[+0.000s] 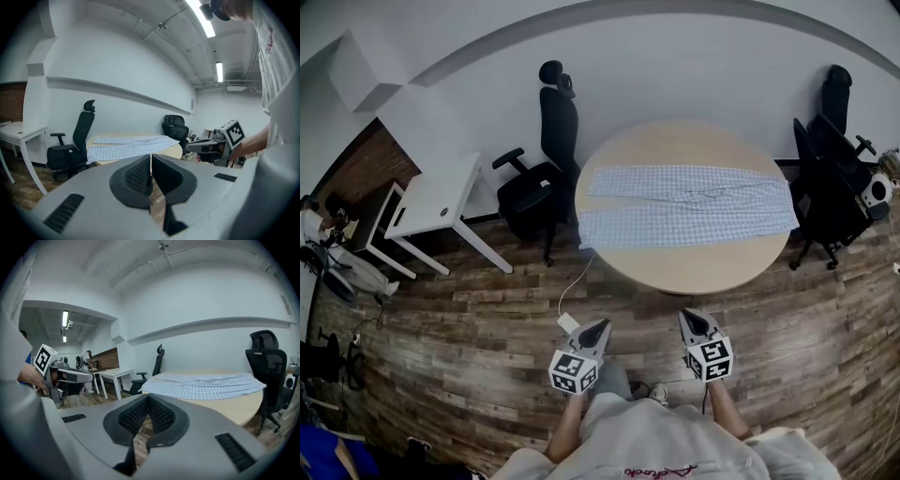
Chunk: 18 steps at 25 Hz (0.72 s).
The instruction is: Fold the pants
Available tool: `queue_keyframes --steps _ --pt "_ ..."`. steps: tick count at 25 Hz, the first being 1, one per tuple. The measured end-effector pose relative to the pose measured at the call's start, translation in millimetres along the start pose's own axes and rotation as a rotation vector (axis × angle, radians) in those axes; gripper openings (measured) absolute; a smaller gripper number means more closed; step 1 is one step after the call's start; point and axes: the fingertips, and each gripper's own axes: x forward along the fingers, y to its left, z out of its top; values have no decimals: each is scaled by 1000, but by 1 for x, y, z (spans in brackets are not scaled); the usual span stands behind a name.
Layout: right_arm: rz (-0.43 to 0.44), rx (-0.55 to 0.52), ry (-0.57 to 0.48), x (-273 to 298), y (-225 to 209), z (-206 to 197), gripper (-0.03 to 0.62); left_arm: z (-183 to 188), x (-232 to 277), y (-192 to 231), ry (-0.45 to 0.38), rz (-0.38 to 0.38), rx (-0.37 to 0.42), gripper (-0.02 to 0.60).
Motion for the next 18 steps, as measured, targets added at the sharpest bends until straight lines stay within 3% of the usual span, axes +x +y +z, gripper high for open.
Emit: queue_keyframes --steps 18 --pt "11 -30 14 57 -33 11 29 5 69 34 19 -33 -12 38"
